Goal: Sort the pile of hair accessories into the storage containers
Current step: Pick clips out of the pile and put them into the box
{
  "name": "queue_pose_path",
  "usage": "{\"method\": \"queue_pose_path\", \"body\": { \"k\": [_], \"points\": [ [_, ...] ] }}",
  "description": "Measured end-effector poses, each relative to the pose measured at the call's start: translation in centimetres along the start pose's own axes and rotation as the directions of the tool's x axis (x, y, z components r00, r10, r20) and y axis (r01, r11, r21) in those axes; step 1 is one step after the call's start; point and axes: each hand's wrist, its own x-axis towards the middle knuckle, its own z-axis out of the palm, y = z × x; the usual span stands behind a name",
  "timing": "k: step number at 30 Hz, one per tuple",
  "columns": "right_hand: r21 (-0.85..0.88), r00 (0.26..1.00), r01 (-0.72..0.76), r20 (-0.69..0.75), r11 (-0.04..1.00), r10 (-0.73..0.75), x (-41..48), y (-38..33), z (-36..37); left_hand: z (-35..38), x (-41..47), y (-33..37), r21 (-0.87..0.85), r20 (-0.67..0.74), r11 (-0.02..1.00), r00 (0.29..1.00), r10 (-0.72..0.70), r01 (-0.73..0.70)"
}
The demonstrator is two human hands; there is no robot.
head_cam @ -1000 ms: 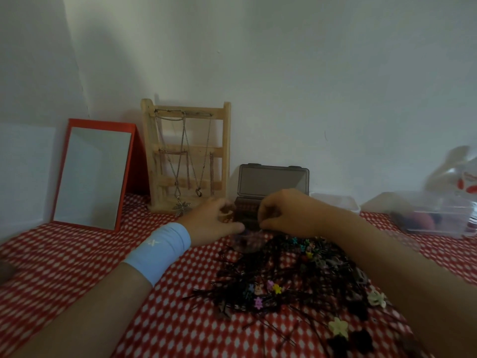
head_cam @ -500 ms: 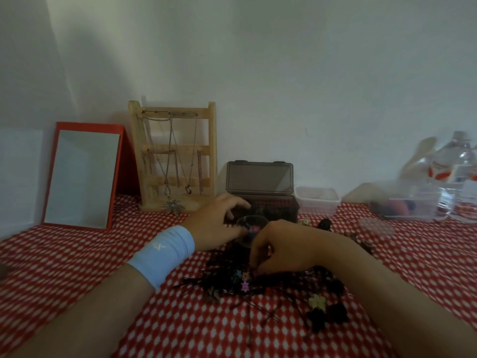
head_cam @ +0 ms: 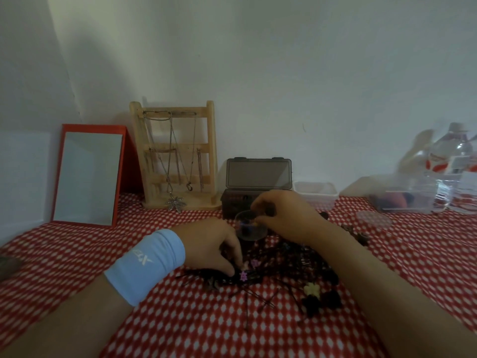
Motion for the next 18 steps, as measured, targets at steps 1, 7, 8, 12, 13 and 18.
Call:
{"method": "queue_pose_path", "body": {
  "k": [1, 7, 8, 12, 13, 18],
  "points": [
    [-0.009, 1.0, 0.02, 0.003, 1.0, -0.02, -0.1, -0.1, 0.0, 0.1, -0.1, 0.0, -0.01, -0.007, 1.0, 1.0, 0.001, -0.001],
    [0.032, 0.913, 0.113, 0.391, 0.993, -0.117, -1.4, -1.6, -0.1, 0.0, -0.5, -0.3, -0.027, -0.025, 1.0, 1.0, 0.007, -0.007],
    [0.017, 0.901, 0.117, 0.42, 0.993, -0.113, -1.5, -1.7, 0.2, 0.0, -0.5, -0.3, -0.018, -0.027, 1.0, 1.0, 0.0, 0.0],
    [0.018, 0.893, 0.115, 0.437, 0.993, -0.111, -1.6, -1.5, 0.7, 0.5, -0.4, -0.5, 0.002, -0.039, 1.0, 0.999, -0.024, 0.024],
    [0.028, 0.894, 0.111, 0.435, 0.993, -0.112, -1.6, -1.5, 0.5, 0.5, -0.4, -0.5, 0.007, -0.045, 1.0, 0.999, -0.024, 0.024],
    [0.09, 0.91, 0.108, 0.393, 0.99, -0.135, -1.7, -1.6, -0.5, 0.3, -0.4, -0.6, -0.035, -0.071, 0.999, 0.997, -0.023, 0.02]
  ]
}}
